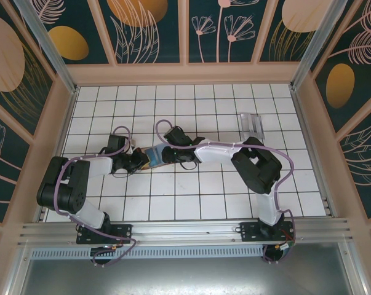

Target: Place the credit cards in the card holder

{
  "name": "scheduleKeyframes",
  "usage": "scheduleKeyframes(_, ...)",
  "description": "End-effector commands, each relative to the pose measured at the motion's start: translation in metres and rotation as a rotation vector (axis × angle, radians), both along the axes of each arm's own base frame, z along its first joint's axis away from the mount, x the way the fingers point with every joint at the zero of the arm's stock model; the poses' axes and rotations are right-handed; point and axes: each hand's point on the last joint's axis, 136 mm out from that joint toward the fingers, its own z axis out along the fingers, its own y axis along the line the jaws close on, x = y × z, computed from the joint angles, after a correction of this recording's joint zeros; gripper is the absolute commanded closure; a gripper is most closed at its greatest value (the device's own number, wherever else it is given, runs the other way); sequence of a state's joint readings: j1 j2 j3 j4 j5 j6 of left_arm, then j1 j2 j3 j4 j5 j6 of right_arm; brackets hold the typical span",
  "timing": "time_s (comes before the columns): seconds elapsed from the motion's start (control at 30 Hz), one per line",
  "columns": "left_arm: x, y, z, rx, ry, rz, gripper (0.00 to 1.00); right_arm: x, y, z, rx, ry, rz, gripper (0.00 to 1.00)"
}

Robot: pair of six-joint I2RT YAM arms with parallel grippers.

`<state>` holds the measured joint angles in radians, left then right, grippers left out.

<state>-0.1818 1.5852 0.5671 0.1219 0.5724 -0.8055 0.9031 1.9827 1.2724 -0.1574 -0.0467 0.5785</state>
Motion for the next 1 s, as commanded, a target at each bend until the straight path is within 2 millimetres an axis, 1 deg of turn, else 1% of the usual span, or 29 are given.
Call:
scheduleKeyframes(0.0, -0.016, 0.003, -0.017, 0.037, 0.075, -0.012, 0.97, -0.006, 0.005, -0.013, -0.013, 0.023, 0.019, 0.65)
scheduleKeyframes(0.2, -0.017, 0.003, -0.018, 0.037, 0.079, -0.012, 0.98, -0.009, 0.002, -0.020, -0.019, 0.041, 0.008, 0.61)
scheduleKeyframes(0.33, -0.017, 0.003, -0.018, 0.037, 0.079, -0.012, 0.98, -0.010, 0.004, -0.019, -0.008, 0.039, 0.018, 0.61)
scheduleKeyframes(0.47, -0.017, 0.003, -0.018, 0.035, 0.077, -0.011, 0.98, -0.010, 0.013, -0.016, 0.030, 0.047, 0.038, 0.63)
scheduleKeyframes(0.53, -0.017, 0.003, -0.018, 0.034, 0.078, -0.012, 0.98, -0.011, 0.017, -0.018, 0.042, 0.062, 0.048, 0.63)
scheduleKeyframes(0.67, -0.017, 0.002, -0.018, 0.028, 0.076, -0.010, 0.99, -0.021, 0.034, -0.024, 0.115, 0.110, 0.107, 0.63)
scheduleKeyframes(0.73, -0.016, 0.002, -0.016, 0.025, 0.073, -0.006, 0.99, -0.024, 0.038, -0.025, 0.135, 0.119, 0.127, 0.63)
scheduleKeyframes(0.9, -0.016, 0.001, -0.014, 0.020, 0.069, -0.008, 0.99, -0.020, 0.043, -0.016, 0.158, 0.086, 0.148, 0.63)
scheduleKeyframes(0.97, -0.015, 0.001, -0.012, 0.019, 0.064, -0.009, 0.99, -0.018, 0.048, -0.008, 0.190, 0.073, 0.161, 0.64)
